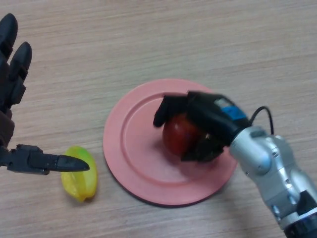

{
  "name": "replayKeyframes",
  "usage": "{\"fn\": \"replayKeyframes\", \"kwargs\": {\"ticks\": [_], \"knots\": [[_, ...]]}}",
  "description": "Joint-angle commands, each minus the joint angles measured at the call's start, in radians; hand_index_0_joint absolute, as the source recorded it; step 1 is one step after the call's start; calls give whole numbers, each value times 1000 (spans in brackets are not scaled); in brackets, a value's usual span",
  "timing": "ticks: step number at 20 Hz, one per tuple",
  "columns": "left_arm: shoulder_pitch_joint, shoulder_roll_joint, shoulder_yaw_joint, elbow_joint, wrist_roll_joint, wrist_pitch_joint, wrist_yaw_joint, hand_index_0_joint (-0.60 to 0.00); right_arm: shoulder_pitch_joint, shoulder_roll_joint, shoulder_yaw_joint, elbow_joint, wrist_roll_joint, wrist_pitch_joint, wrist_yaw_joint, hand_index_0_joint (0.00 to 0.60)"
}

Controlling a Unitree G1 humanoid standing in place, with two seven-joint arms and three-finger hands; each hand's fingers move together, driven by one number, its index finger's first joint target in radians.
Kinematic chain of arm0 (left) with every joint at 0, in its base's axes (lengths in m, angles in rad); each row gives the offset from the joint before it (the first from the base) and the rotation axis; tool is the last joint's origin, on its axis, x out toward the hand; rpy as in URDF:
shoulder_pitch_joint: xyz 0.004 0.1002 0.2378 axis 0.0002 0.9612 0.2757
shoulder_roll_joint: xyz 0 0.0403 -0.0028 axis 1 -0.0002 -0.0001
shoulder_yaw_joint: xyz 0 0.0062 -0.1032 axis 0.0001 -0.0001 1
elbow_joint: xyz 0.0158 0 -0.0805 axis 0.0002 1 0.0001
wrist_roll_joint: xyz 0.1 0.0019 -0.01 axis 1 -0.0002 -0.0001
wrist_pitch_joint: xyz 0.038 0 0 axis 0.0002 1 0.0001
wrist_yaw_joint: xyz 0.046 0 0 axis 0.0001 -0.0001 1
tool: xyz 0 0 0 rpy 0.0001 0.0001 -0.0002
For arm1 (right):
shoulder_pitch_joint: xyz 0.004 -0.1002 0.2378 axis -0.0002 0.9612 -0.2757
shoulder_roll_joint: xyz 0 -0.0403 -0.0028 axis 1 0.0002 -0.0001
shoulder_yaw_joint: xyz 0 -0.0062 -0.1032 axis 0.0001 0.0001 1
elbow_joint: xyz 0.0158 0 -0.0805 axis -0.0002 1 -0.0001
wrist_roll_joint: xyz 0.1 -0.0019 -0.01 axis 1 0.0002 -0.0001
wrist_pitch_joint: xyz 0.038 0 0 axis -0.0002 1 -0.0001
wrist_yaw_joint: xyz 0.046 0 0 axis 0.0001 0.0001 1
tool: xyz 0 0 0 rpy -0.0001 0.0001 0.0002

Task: Pick up the red apple and place it on the plate

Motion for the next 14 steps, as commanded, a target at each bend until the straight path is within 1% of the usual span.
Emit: {"fn": "replayKeyframes", "kwargs": {"ticks": [1,3,4,5,6,7,8,9,10,11,12,13,14], "knots": [[-22,29,70,-61,-18,-124,27,0,-17,0,-26,-95,48,-11,-45,600],[-22,27,66,-58,-13,-131,31,0,-5,0,-12,-113,41,12,-37,400],[-21,27,62,-51,1,-141,36,0,3,0,-1,-126,30,27,-32,249],[-21,27,57,-42,20,-149,41,0,8,0,8,-137,26,41,-32,150],[-22,28,39,-21,79,-156,55,0,14,0,31,-181,69,99,-32,1],[-21,28,35,-21,90,-154,54,0,13,0,35,-207,114,138,-28,0],[-22,28,30,-24,111,-150,54,0,8,0,30,-280,206,237,-5,0],[-23,29,31,-28,110,-145,52,0,6,0,19,-315,247,283,8,0],[-29,29,30,-35,110,-136,50,0,-4,0,-21,-392,341,377,20,0],[-31,30,29,-39,110,-132,50,0,-2,0,-47,-426,372,420,34,0],[-32,31,25,-50,108,-119,45,0,14,0,-121,-510,431,495,76,0],[-32,30,23,-58,99,-113,38,0,17,0,-155,-539,458,522,83,0],[-28,32,18,-77,90,-95,17,0,47,-6,-230,-603,517,543,103,0]]}}
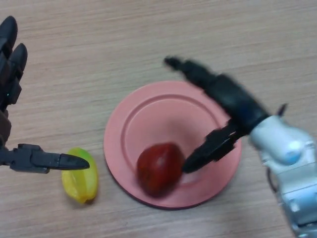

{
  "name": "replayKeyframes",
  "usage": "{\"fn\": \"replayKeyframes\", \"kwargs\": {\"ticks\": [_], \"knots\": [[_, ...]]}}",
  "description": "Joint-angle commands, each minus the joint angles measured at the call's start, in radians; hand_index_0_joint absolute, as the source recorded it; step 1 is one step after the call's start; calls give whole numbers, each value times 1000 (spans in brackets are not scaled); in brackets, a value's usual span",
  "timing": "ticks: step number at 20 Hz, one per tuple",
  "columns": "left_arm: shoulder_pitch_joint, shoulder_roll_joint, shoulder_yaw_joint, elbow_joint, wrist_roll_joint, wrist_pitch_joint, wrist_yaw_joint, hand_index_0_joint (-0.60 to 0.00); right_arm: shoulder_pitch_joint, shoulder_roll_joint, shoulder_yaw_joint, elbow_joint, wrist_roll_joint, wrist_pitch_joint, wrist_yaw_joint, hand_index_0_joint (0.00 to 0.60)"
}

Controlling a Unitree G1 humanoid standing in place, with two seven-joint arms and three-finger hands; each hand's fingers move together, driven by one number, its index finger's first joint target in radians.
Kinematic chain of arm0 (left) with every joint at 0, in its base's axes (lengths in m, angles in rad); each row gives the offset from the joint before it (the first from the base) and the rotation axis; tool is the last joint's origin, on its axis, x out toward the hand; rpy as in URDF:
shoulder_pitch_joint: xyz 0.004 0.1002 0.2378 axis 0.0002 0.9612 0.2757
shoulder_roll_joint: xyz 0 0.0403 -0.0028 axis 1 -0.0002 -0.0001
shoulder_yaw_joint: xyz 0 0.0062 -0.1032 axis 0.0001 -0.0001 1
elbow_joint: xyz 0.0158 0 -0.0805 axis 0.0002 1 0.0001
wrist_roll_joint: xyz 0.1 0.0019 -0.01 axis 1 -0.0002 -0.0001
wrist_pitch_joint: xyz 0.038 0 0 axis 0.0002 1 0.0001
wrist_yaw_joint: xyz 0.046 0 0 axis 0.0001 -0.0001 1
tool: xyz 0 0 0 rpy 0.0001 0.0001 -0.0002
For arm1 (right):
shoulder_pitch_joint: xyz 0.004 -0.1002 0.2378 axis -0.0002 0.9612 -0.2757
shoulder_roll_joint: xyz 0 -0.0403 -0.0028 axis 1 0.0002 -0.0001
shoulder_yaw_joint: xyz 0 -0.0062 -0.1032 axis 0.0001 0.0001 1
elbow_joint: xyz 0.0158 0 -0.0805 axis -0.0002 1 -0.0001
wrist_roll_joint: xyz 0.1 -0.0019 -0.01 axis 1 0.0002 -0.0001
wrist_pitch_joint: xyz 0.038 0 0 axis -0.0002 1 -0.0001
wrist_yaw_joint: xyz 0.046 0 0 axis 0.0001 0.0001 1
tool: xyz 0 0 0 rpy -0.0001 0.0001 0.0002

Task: Pick up the red apple and place it on the plate

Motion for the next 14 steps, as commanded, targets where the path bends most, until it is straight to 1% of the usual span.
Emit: {"fn": "replayKeyframes", "kwargs": {"ticks": [1,2,3,4,5,6,8,10,11,14], "knots": [[-22,33,31,-79,-18,-76,-11,0,6,-19,-149,-136,114,-60,-10,0],[-25,32,31,-88,-30,-64,-27,0,81,-49,-203,-208,222,-82,-8,0],[-25,31,29,-92,-32,-60,-30,0,116,-61,-224,-239,280,-84,-15,0],[-25,29,22,-98,-28,-54,-32,0,195,-82,-263,-289,377,-123,-26,0],[-27,28,15,-98,-22,-54,-33,0,222,-89,-277,-307,411,-130,-32,0],[-33,30,6,-105,-15,-40,-38,0,263,-99,-314,-347,475,-127,-45,0],[-42,32,4,-112,-23,-30,-47,0,285,-111,-358,-374,544,-136,-63,0],[-47,33,-10,-117,-10,-12,-43,0,293,-124,-386,-388,582,-129,-62,0],[-47,31,-16,-121,-6,-9,-42,0,293,-126,-389,-384,581,-135,-66,0],[-43,25,-33,-141,4,15,-55,0,288,-130,-378,-359,527,-170,-76,0]]}}
